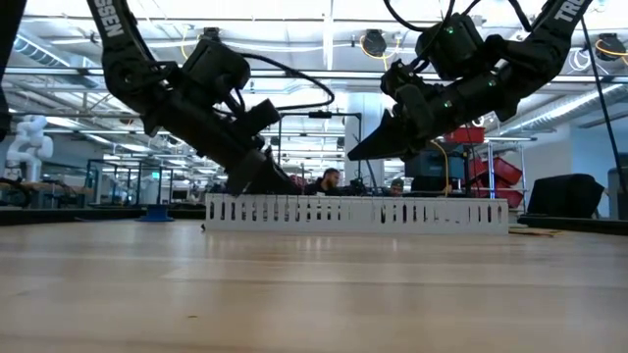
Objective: Ziptie cables
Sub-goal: Put the colored ziptied cables into the white cable duct
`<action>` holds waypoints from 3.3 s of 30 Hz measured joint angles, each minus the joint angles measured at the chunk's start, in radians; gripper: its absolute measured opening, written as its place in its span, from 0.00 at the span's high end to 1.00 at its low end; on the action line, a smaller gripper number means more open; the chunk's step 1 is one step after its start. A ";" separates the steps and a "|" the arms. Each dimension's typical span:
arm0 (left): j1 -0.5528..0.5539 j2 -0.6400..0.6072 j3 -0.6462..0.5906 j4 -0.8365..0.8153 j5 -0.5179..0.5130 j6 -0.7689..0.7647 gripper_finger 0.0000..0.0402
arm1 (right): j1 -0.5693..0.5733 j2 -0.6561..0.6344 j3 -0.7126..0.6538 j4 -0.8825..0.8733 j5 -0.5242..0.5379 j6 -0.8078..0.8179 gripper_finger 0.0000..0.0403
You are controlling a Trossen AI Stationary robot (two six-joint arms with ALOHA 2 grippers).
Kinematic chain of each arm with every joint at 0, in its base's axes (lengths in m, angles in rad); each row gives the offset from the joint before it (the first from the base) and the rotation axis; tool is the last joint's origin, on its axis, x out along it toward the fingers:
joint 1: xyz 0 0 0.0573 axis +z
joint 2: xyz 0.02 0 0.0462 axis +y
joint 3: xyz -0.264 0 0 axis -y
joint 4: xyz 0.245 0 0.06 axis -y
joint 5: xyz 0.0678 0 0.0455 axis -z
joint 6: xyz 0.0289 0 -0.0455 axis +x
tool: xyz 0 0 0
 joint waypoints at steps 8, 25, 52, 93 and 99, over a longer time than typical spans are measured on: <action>0.018 -0.001 0.001 -0.025 0.016 0.024 0.73 | 0.000 0.000 0.000 0.005 0.000 0.006 1.00; 0.018 0.124 0.020 0.053 0.052 0.011 0.92 | 0.000 0.000 0.000 0.035 0.000 0.014 1.00; -0.017 0.129 0.034 0.010 -0.019 -0.112 0.99 | -0.028 0.133 0.210 -0.070 0.000 -0.084 1.00; -0.105 0.125 0.036 -0.041 -0.073 -0.115 1.00 | -0.009 0.346 0.466 -0.412 0.083 -0.108 1.00; -0.105 0.125 0.036 -0.041 -0.078 -0.115 1.00 | 0.014 0.317 0.466 -0.384 0.257 -0.183 1.00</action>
